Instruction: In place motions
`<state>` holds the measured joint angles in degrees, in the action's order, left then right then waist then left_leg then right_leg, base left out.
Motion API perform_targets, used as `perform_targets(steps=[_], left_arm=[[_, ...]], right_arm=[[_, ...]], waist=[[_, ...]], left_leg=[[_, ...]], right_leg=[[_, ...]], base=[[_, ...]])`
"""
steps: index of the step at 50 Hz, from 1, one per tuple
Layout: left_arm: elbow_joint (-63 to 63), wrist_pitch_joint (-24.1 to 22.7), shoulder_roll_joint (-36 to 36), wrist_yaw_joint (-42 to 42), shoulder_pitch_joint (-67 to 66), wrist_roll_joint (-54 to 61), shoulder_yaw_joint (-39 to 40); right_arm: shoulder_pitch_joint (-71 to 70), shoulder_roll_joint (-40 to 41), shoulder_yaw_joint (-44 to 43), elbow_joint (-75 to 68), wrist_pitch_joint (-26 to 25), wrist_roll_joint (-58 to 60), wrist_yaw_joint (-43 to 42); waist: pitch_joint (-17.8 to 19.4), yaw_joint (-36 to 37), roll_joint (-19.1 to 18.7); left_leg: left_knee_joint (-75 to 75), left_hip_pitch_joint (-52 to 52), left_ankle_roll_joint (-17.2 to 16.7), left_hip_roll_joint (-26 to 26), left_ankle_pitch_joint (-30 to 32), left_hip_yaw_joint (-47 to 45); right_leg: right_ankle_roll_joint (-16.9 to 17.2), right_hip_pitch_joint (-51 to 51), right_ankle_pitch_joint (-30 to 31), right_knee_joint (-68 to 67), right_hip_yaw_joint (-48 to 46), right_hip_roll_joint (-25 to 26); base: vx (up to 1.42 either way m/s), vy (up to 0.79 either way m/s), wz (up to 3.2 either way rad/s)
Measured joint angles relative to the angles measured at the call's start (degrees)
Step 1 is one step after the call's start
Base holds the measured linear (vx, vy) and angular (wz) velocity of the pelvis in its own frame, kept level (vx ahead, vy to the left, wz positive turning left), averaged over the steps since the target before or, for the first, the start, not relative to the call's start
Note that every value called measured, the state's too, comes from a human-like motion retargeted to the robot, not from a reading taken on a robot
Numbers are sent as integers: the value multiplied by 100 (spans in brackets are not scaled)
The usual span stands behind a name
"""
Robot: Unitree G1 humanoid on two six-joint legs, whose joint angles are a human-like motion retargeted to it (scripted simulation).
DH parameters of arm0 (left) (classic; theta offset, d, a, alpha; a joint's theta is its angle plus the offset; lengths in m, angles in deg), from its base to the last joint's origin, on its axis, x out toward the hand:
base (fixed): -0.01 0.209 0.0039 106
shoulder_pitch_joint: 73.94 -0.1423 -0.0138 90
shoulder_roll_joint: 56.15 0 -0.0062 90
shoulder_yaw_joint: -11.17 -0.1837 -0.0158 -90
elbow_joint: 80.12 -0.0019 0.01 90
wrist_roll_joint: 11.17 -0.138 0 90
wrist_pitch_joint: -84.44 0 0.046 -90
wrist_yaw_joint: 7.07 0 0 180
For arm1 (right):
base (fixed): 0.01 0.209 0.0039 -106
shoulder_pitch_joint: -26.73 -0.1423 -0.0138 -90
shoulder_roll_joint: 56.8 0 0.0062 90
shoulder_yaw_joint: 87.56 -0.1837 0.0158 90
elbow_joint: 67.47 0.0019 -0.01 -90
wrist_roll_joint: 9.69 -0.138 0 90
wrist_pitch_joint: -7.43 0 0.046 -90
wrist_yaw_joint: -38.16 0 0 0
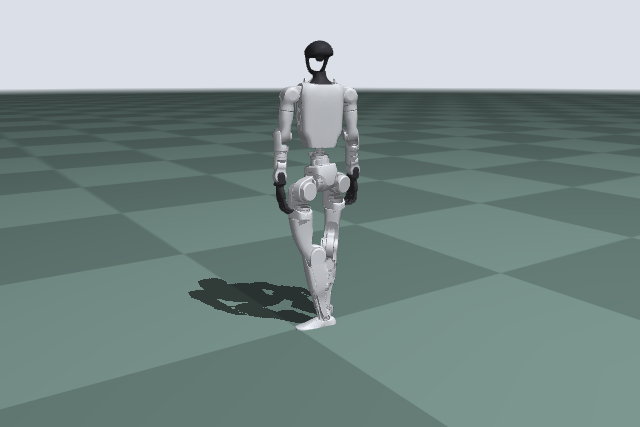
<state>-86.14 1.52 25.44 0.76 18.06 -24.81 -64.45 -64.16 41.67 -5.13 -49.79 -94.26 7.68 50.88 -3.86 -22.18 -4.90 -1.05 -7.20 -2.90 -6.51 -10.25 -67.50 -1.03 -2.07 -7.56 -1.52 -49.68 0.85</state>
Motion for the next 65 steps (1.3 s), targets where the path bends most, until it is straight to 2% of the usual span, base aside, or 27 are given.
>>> perform_targets(steps=[11, 17, 20, 22, 24, 25, 27, 30, 32, 34, 36, 38, 39, 41, 43, 46, 53, 57, 61, 62, 63, 64, 65], left_arm=[[9, 14, 3, -26, 7, 159, 59], [184, -8, -128, 34, 11, 260, 121], [419, 6, -234, 84, -22, 185, 455], [538, -5, -268, 78, -26, 182, 618], [562, 3, -274, 51, 60, 212, 592], [546, 18, -268, 36, 123, 225, 547], [492, 32, -260, -35, 228, 216, 556], [441, -27, -240, -46, 198, 216, 524], [417, -34, -227, 15, 151, 190, 346], [426, -56, -247, -43, 78, 155, 294], [473, -133, -242, -110, -35, 177, 321], [496, -270, -224, -142, -151, 276, 319], [487, -362, -235, -156, -184, 364, 349], [453, -462, -296, -224, -210, 513, 463], [391, -399, -386, -357, -197, 609, 600], [358, -391, -425, -417, -235, 638, 600], [416, -331, -252, -483, -434, 264, 491], [368, -192, -195, -432, -311, 255, 508], [438, -36, -165, -232, -221, 285, 426], [471, 0, -161, -202, -203, 264, 385], [511, 11, -162, -190, -197, 237, 326], [559, 12, -151, -173, -203, 205, 261], [610, 7, -134, -153, -214, 172, 193]], right_arm=[[148, 8, 0, -684, -111, 435, 35], [74, 8, -11, -900, -180, 668, -14], [-159, -56, 240, -1221, -180, 459, -146], [-325, -93, 513, -1516, -290, 201, -162], [-438, -139, 586, -1721, -439, 0, -143], [-478, -165, 564, -1791, -516, -60, -122], [-497, -151, 517, -1775, -571, 9, -73], [-389, -109, 451, -1623, -475, 258, -95], [-267, -76, 315, -1474, -413, 346, -137], [-210, -43, 243, -1333, -392, 435, -145], [-242, -29, 264, -1231, -354, 536, -113], [-295, -29, 298, -1126, -322, 606, -61], [-318, -39, 315, -1053, -311, 624, -39], [-348, -67, 333, -906, -280, 637, -22], [-399, -124, 324, -746, -199, 614, -43], [-521, -220, 321, -633, -133, 588, -64], [-645, -178, 431, -728, -140, 376, -349], [-621, -221, 452, -877, -205, 384, -254], [-469, -263, 354, -1127, -234, 550, -377], [-421, -284, 319, -1212, -245, 565, -402], [-359, -309, 282, -1298, -264, 572, -410], [-296, -332, 243, -1398, -291, 587, -402], [-234, -355, 202, -1506, -322, 606, -387]], waist=[[-20, -6, 50], [-92, -239, -36], [-312, -440, -226], [-398, -12, -211], [-335, 251, -143], [-293, 399, -85], [-271, 528, 70], [-476, 619, 310], [-584, 388, 462], [-652, 240, 684], [-713, 502, 978], [-694, 668, 1107], [-660, 752, 1099], [-571, 1001, 1054], [-435, 1340, 967], [-331, 1548, 810], [-348, 1245, 269], [-49, 1400, 54], [228, 1563, -223], [269, 1545, -257], [282, 1487, -214], [272, 1394, -244], [251, 1283, -311]], left_leg=[[222, -111, -82, -82, 6, -257], [347, -76, -203, -49, -39, -578], [473, 232, -249, -55, 35, -519], [487, 234, -325, 14, 113, -901], [501, 117, -386, 66, 178, -1134], [513, 28, -420, 96, 213, -1260], [592, -109, -459, 157, 297, -1345], [799, -234, -385, 217, 512, -1412], [1187, -249, -148, 35, 797, -967], [1893, -221, 237, -256, 1120, -449], [2703, -192, 716, -463, 1377, -95], [3624, 68, 1275, -752, 1513, 727], [3935, 205, 1343, -820, 1503, 1178], [4271, 432, 1259, -741, 1406, 1917], [4319, 623, 1159, -345, 1373, 2643], [3958, 609, 1184, 8, 1243, 2825], [2639, 1176, 1162, 600, 890, 3494], [1815, 1426, 1183, 965, 698, 4091], [963, 1653, 1006, 1377, 771, 5130], [775, 1664, 1136, 1456, 908, 5205], [639, 1659, 1605, 1548, 1211, 5083], [532, 1586, 1660, 1469, 1248, 5024], [440, 1479, 1508, 1306, 1152, 4997]], right_leg=[[-70, -152, 37, -110, 242, -92], [-137, -667, 180, -331, 631, -181], [-261, -1185, -181, -560, 698, -326], [-352, -1335, -592, -817, 667, -374], [-375, -1208, -770, -885, 185, -423], [-366, -1127, -770, -912, -16, -453], [-321, -1115, -438, -994, 155, -568], [-161, -1191, -418, -1214, 586, -782], [-31, -1076, -368, -1149, 323, -978], [142, -876, -279, -1009, 99, -1235], [315, -849, -313, -1128, 462, -1538], [400, -775, -342, -1183, 716, -1657], [430, -726, -345, -1173, 830, -1646], [482, -652, -325, -1139, 1119, -1603], [496, -592, -249, -1097, 1532, -1564], [413, -581, -129, -1053, 2039, -1545], [151, -829, 224, -899, 2900, -1219], [35, -776, 428, -696, 3386, -855], [-80, -548, 667, -356, 3907, -259], [-126, -469, 710, -255, 3987, -152], [-168, -377, 742, -145, 4047, -131], [-207, -284, 752, -50, 4080, -29], [-244, -190, 753, 39, 4098, 115]], base=[[-2, -1, -29], [-16, 7, -102], [-18, 14, -173], [-14, 5, -303], [-14, -3, -196], [-10, -7, -124], [-3, -16, -77], [17, -22, -15], [17, -27, 131], [11, -22, 60], [10, -19, -142], [13, -13, -163], [11, -8, -160], [5, -4, -196], [6, 15, -245], [1, 12, -199], [3, 6, -130], [-4, 3, -184], [7, 0, -176], [13, -2, -106], [17, 0, -76], [22, 0, -49], [29, -3, -36]])
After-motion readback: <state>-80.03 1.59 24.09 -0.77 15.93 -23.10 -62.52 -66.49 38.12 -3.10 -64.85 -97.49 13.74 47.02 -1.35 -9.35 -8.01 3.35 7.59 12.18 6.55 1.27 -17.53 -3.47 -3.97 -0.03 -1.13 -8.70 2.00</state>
